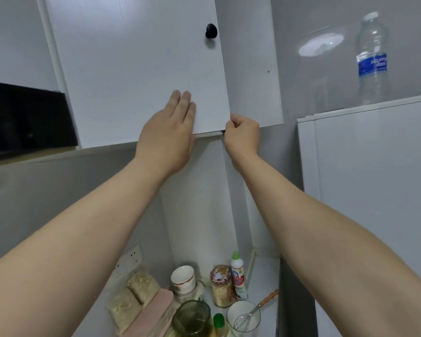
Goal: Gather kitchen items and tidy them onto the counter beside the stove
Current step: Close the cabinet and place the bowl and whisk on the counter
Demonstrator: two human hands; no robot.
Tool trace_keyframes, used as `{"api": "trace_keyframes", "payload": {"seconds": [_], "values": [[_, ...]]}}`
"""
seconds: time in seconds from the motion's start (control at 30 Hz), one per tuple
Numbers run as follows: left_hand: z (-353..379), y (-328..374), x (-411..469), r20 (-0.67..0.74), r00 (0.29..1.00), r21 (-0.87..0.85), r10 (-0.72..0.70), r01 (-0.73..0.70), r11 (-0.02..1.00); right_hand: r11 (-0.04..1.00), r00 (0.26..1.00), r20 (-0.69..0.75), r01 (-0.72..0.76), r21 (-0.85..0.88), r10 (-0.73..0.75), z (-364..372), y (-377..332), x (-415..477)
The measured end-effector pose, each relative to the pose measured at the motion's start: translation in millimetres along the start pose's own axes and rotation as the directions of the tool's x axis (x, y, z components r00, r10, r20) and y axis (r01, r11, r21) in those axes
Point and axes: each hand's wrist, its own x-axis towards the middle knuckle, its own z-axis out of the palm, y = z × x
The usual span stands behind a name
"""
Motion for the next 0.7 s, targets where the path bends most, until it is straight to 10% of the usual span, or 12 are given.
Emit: {"api": "trace_keyframes", "payload": {"seconds": [0.3, 0.7], "values": [[48, -39, 3, 0.195, 0.98, 0.506, 0.032, -0.128, 0.853, 1.0, 0.983, 0.182, 0.002, -0.003, -0.002, 101, 49, 37], [67, -47, 0, 0.17, 0.985, 0.579, -0.027, -0.078, 0.812, 0.91, 0.893, 0.175, 0.401, 0.103, -0.414, 162, 81, 57]]}}
